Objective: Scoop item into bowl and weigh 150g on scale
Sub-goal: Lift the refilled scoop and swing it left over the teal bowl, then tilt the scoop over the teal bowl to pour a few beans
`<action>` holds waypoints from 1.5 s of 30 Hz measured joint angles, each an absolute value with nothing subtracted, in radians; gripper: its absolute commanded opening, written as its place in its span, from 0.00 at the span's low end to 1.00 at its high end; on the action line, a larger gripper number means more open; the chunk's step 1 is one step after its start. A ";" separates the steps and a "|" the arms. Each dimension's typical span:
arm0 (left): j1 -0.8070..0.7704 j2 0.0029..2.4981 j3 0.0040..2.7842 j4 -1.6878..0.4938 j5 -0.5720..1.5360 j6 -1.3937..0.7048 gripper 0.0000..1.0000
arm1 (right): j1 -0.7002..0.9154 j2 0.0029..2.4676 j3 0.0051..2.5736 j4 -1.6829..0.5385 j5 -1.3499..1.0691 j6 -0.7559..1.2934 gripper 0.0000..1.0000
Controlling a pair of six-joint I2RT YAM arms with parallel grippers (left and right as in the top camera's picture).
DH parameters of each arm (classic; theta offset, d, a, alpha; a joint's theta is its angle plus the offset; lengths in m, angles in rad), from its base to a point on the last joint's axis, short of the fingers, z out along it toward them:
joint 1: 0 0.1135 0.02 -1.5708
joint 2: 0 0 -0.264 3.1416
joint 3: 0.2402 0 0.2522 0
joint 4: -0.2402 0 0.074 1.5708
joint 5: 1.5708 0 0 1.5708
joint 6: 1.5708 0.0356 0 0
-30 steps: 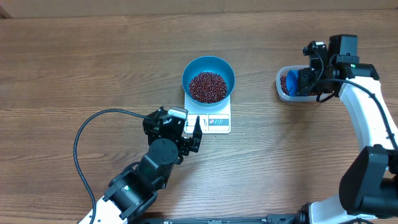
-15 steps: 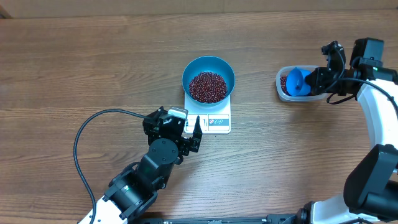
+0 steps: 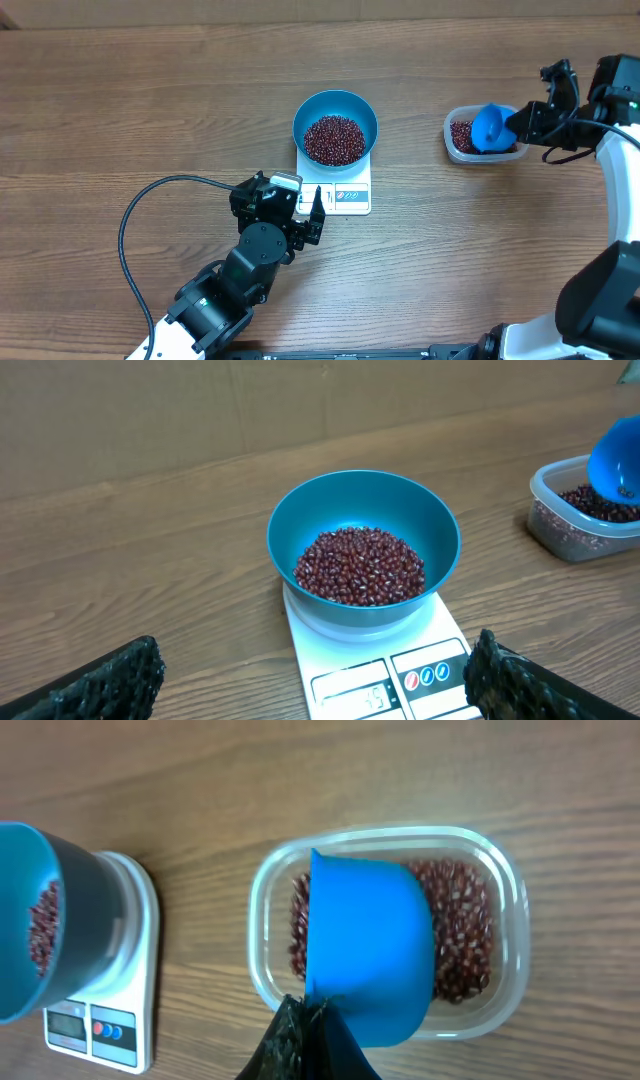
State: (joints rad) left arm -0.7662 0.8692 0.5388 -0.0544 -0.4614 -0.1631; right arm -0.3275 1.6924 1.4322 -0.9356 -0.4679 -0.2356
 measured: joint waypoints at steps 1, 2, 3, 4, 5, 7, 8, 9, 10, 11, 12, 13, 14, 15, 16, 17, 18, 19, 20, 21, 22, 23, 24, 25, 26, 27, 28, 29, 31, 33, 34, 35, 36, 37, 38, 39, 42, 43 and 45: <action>-0.766 0.869 0.539 -0.054 -0.461 -0.163 0.99 | -0.327 1.681 1.443 -0.941 -0.473 -0.236 0.04; -0.766 0.869 0.539 -0.054 -0.461 -0.163 1.00 | -0.327 1.669 1.452 -0.944 -0.479 -0.236 0.04; -0.766 0.869 0.539 -0.054 -0.461 -0.163 1.00 | -0.327 1.650 1.461 -0.945 -0.490 -0.236 0.04; -0.766 0.869 0.539 -0.054 -0.461 -0.163 1.00 | -0.327 1.631 1.467 -0.945 -0.501 -0.236 0.04; -0.766 0.869 0.539 -0.054 -0.461 -0.163 1.00 | -0.327 1.606 1.473 -0.945 -0.519 -0.236 0.04; -0.766 0.869 0.539 -0.054 -0.461 -0.163 1.00 | -0.326 1.578 1.479 -0.945 -0.540 -0.236 0.04; -0.766 0.869 0.539 -0.054 -0.461 -0.163 1.00 | -0.326 1.564 1.480 -0.945 -0.552 -0.236 0.04; -0.766 0.869 0.539 -0.054 -0.461 -0.163 1.00 | -0.321 1.548 1.481 -0.945 -0.565 -0.236 0.04; -0.766 0.869 0.539 -0.054 -0.461 -0.163 1.00 | -0.316 1.540 1.481 -0.946 -0.572 -0.236 0.04; -0.766 0.869 0.539 -0.054 -0.461 -0.163 0.99 | -0.307 1.536 1.481 -0.945 -0.575 -0.236 0.04; -0.766 0.869 0.539 -0.054 -0.461 -0.163 1.00 | -0.295 1.533 1.481 -0.945 -0.577 -0.236 0.04; -0.766 0.869 0.539 -0.054 -0.461 -0.163 0.99 | -0.278 1.533 1.481 -0.945 -0.580 -0.236 0.04; -0.766 0.869 0.539 -0.054 -0.461 -0.163 1.00 | -0.253 1.533 1.481 -0.945 -0.580 -0.236 0.04; -0.766 0.869 0.539 -0.054 -0.461 -0.163 1.00 | -0.226 1.533 1.481 -0.942 -0.581 -0.236 0.04; -0.766 0.869 0.539 -0.054 -0.461 -0.163 1.00 | -0.197 1.533 1.481 -0.940 -0.581 -0.236 0.04; -0.766 0.869 0.539 -0.054 -0.461 -0.163 0.99 | -0.162 1.533 1.481 -0.929 -0.580 -0.236 0.04; -0.766 0.869 0.539 -0.054 -0.461 -0.163 0.99 | -0.133 1.533 1.481 -0.917 -0.580 -0.236 0.04; -0.766 0.869 0.539 -0.054 -0.461 -0.163 1.00 | -0.105 1.533 1.481 -0.907 -0.580 -0.236 0.04; -0.766 0.869 0.539 -0.054 -0.461 -0.163 1.00 | -0.072 1.533 1.481 -0.892 -0.575 -0.236 0.04; -0.766 0.869 0.539 -0.054 -0.461 -0.163 1.00 | -0.040 1.533 1.481 -0.879 -0.567 -0.235 0.04; -0.766 0.869 0.539 -0.054 -0.461 -0.163 1.00 | -0.010 1.533 1.481 -0.865 -0.557 -0.236 0.04; -0.766 0.869 0.539 -0.054 -0.461 -0.163 1.00 | 0.017 1.533 1.481 -0.849 -0.545 -0.236 0.04; -0.766 0.869 0.539 -0.054 -0.461 -0.163 0.99 | 0.046 1.533 1.481 -0.836 -0.532 -0.236 0.04; -0.766 0.869 0.539 -0.054 -0.461 -0.163 1.00 | 0.077 1.533 1.481 -0.822 -0.516 -0.236 0.04; -0.766 0.869 0.539 -0.054 -0.461 -0.163 1.00 | 0.100 1.533 1.481 -0.813 -0.503 -0.236 0.04; -0.766 0.869 0.539 -0.054 -0.461 -0.163 1.00 | 0.146 1.533 1.481 -0.797 -0.466 -0.236 0.04; -0.766 0.869 0.539 -0.054 -0.461 -0.163 1.00 | 0.166 1.533 1.481 -0.793 -0.452 -0.236 0.04; -0.766 0.869 0.539 -0.054 -0.461 -0.163 0.99 | 0.202 1.533 1.481 -0.793 -0.420 -0.236 0.04; -0.766 0.869 0.539 -0.054 -0.461 -0.163 0.99 | 0.258 1.533 1.481 -0.790 -0.366 -0.236 0.04; -0.766 0.869 0.539 -0.054 -0.461 -0.163 0.99 | 0.307 1.533 1.481 -0.781 -0.308 -0.236 0.04; -0.766 0.869 0.539 -0.054 -0.461 -0.163 1.00 | 0.333 1.533 1.481 -0.776 -0.271 -0.236 0.04; -0.766 0.869 0.539 -0.054 -0.461 -0.163 1.00 | 0.355 1.533 1.481 -0.776 -0.236 -0.236 0.04; -0.766 0.869 0.539 -0.054 -0.461 -0.163 1.00 | 0.372 1.533 1.481 -0.772 -0.203 -0.236 0.04; -0.766 0.869 0.539 -0.054 -0.461 -0.163 1.00 | 0.387 1.533 1.481 -0.770 -0.174 -0.236 0.04; -0.766 0.869 0.539 -0.054 -0.461 -0.163 1.00 | 0.404 1.533 1.481 -0.769 -0.146 -0.236 0.04; -0.766 0.869 0.539 -0.054 -0.461 -0.163 0.99 | 0.418 1.533 1.481 -0.767 -0.122 -0.236 0.04; -0.766 0.869 0.539 -0.054 -0.461 -0.163 0.99 | 0.450 1.533 1.481 -0.751 -0.056 -0.236 0.04; -0.766 0.869 0.539 -0.054 -0.461 -0.163 1.00 | 0.455 1.533 1.481 -0.748 -0.038 -0.236 0.04; -0.766 0.869 0.539 -0.054 -0.461 -0.163 1.00 | 0.470 1.533 1.481 -0.734 0.004 -0.236 0.04</action>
State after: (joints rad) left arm -0.7662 0.8692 0.5388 -0.0540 -0.4614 -0.1631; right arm 0.4702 1.5326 1.4815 -0.7338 0.0036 -0.2363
